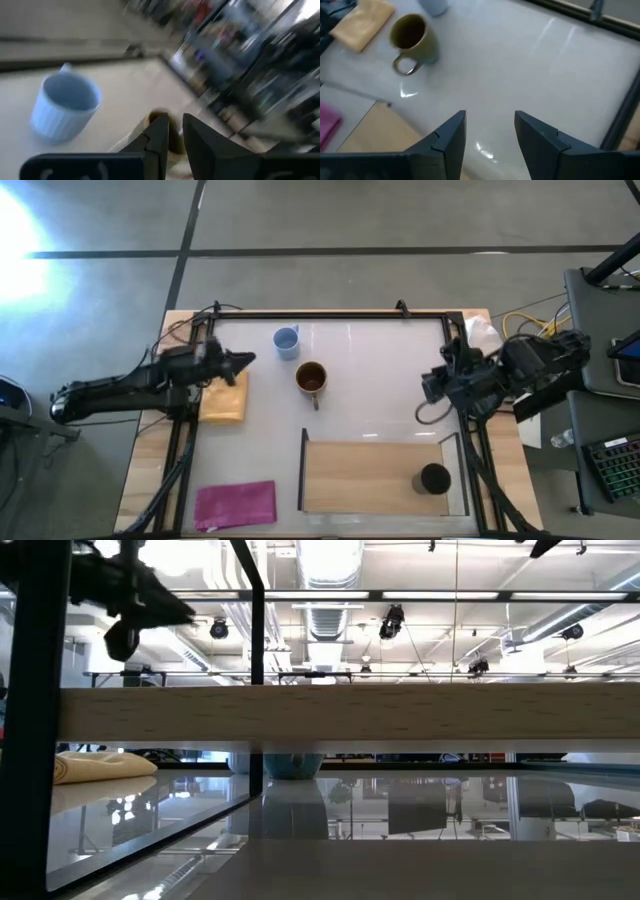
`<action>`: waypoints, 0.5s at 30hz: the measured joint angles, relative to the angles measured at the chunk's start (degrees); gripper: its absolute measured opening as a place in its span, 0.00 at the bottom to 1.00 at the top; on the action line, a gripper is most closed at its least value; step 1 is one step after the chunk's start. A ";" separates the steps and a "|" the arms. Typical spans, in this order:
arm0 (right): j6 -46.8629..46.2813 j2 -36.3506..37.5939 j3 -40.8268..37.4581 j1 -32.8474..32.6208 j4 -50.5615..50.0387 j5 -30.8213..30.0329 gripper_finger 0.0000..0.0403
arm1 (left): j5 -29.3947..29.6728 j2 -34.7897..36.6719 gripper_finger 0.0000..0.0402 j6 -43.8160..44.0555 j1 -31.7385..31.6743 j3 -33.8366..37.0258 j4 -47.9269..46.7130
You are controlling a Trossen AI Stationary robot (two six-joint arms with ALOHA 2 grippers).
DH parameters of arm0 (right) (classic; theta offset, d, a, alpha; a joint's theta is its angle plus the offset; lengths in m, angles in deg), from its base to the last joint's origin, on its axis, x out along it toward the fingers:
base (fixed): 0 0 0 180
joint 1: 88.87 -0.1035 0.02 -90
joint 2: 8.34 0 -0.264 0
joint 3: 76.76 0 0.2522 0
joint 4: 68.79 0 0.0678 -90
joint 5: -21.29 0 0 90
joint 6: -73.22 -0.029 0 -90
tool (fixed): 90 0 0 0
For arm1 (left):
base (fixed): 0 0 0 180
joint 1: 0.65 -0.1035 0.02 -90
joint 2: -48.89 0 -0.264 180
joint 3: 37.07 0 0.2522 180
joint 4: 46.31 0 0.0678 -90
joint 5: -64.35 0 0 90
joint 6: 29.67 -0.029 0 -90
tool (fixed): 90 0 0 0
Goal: Stack small to large cups/mugs on shelf
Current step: Put the green and brown patterned mug on the shelf
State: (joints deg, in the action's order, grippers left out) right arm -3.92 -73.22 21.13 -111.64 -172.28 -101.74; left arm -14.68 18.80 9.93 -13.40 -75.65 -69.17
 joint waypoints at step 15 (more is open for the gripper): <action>5.28 -0.04 -0.81 12.39 -0.31 1.81 0.40 | -8.69 -39.80 0.11 -11.82 -0.61 -24.70 -6.73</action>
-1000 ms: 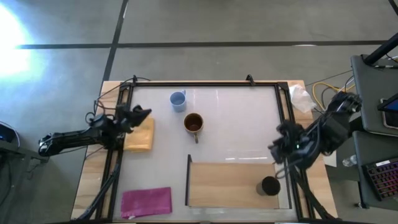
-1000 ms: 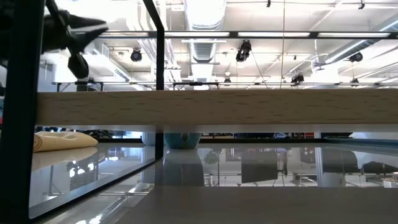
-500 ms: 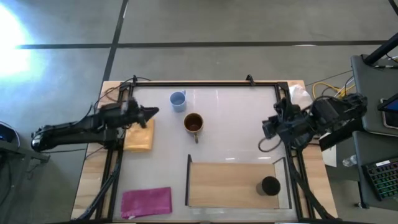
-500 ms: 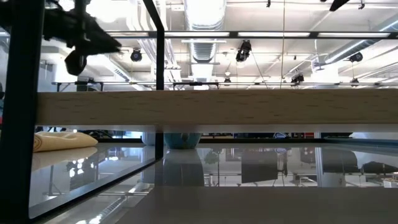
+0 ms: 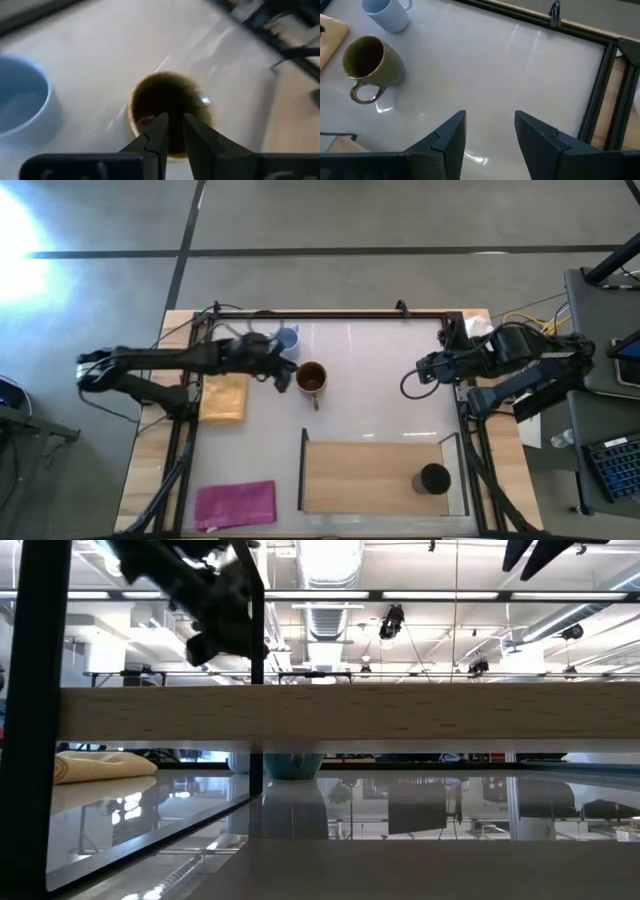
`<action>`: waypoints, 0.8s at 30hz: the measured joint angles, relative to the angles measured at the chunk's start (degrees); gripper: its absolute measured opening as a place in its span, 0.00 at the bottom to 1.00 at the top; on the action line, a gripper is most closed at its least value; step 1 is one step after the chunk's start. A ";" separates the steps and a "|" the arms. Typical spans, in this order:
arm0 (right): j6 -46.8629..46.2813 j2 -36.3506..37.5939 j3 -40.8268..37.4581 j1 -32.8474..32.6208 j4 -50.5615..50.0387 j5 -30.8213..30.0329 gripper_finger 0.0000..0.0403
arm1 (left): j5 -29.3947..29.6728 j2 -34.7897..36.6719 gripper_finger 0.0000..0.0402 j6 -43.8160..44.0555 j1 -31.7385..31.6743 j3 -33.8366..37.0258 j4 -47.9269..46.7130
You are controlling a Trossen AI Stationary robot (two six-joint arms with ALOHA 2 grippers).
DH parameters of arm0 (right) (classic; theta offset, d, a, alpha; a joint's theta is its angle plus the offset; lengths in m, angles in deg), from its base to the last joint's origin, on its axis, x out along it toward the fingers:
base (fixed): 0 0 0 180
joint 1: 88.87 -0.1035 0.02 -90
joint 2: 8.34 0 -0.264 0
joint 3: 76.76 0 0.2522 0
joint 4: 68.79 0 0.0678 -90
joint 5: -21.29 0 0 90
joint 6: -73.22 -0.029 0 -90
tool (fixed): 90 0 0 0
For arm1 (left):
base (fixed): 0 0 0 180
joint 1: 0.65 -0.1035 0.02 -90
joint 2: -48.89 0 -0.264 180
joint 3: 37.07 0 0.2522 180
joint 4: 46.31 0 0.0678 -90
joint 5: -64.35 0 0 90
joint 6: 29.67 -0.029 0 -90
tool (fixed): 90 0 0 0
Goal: Stack small to large cups/mugs on shelf
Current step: Put the green and brown patterned mug on the shelf
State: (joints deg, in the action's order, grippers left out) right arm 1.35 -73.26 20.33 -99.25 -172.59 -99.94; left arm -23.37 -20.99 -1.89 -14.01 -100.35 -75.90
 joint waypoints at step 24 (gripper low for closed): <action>2.91 0.02 -0.41 0.23 0.02 -0.35 0.40 | -2.28 -19.78 0.29 -16.70 -3.09 -23.08 -23.73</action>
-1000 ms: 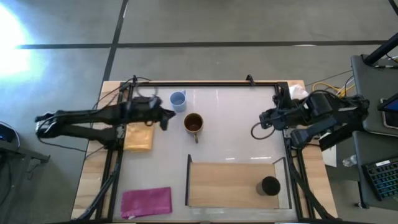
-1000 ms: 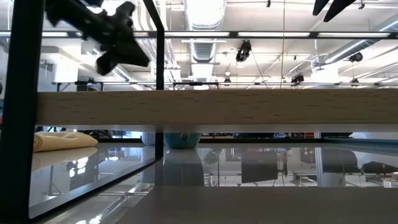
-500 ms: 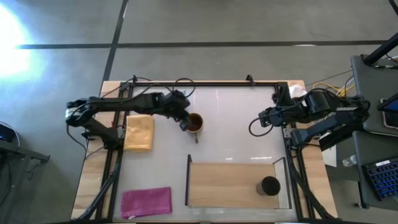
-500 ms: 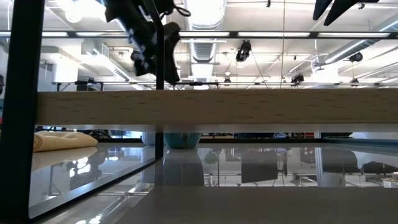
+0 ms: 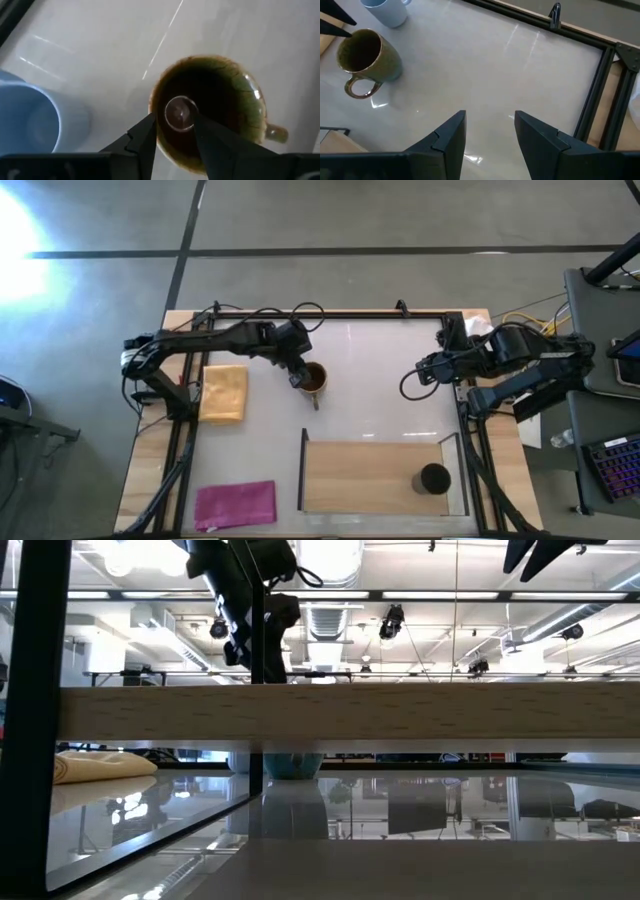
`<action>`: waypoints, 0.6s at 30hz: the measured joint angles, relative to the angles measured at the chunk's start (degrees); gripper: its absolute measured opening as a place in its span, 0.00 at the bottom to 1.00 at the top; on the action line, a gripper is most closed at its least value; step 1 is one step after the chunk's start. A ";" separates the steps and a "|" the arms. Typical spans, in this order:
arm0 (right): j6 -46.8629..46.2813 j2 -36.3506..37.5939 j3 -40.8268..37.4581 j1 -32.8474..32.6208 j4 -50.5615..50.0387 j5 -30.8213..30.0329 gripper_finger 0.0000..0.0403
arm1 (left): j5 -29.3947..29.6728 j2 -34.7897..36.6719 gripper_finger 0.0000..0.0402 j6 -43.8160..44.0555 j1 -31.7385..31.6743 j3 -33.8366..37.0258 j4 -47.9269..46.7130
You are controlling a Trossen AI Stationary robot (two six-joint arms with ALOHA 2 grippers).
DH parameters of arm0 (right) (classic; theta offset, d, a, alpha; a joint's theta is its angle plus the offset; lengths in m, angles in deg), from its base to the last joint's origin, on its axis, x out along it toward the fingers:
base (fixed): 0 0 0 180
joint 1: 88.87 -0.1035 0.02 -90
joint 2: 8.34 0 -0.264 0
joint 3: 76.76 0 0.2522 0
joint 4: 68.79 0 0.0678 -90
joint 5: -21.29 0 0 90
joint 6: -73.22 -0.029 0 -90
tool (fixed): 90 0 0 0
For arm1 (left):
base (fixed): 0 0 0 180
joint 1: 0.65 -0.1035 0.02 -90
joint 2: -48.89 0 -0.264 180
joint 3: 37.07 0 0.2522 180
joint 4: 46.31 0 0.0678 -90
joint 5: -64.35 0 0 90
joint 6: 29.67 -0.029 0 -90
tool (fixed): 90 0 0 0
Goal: Stack small to large cups/mugs on shelf
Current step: Put the green and brown patterned mug on the shelf
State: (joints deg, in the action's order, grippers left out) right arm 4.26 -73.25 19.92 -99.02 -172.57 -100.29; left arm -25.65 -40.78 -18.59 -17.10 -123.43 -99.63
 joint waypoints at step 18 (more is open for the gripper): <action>0.25 0.35 -4.61 0.43 0.03 -0.51 0.40 | -2.28 -6.09 0.29 -3.13 -2.61 0.24 2.05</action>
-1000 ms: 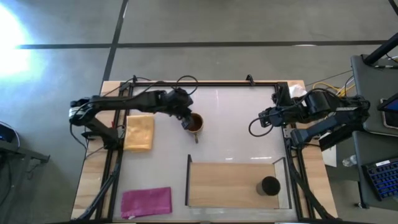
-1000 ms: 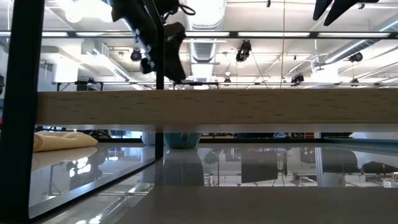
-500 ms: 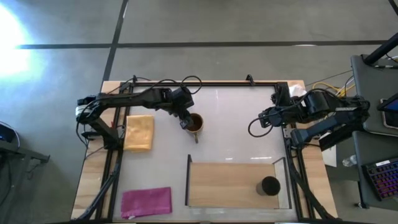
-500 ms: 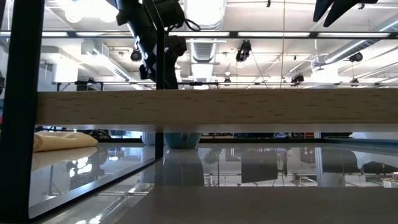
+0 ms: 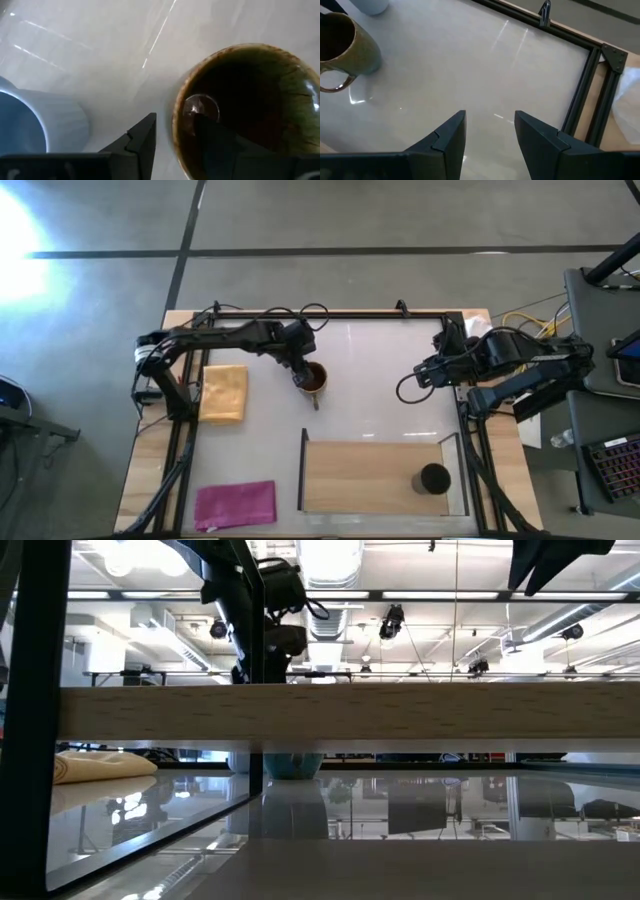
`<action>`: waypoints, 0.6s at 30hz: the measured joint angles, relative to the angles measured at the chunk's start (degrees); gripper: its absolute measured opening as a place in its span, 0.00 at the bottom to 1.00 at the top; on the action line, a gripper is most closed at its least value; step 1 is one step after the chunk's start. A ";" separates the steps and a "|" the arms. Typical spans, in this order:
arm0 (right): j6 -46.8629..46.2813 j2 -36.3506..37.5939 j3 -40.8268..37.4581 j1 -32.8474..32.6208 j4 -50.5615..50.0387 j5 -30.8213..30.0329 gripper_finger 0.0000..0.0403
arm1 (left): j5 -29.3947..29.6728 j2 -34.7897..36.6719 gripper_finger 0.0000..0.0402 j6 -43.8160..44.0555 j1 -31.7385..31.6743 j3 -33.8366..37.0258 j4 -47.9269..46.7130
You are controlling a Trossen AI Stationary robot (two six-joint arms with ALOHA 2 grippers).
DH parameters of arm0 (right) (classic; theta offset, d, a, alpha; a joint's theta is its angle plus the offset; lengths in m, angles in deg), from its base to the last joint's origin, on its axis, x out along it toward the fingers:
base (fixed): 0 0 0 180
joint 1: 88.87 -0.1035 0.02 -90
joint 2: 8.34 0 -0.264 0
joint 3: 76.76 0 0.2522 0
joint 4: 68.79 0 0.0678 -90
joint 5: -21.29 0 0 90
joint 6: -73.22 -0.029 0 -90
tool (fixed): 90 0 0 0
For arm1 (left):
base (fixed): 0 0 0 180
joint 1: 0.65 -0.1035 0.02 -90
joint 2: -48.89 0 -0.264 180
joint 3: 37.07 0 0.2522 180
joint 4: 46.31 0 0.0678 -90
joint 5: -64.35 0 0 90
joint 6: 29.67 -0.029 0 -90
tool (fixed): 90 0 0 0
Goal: Stack small to large cups/mugs on shelf
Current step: Put the green and brown patterned mug on the shelf
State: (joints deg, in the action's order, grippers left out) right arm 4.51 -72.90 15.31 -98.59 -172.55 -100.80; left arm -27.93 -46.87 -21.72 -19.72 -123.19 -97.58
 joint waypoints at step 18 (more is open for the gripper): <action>-3.89 6.32 -2.94 1.20 -0.03 -0.92 0.34 | -1.91 -1.15 0.01 -6.46 0.02 -0.48 7.19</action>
State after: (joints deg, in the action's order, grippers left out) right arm 0.62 -66.58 12.37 -97.38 -172.58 -101.72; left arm -29.85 -48.02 -28.18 -19.70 -123.67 -90.39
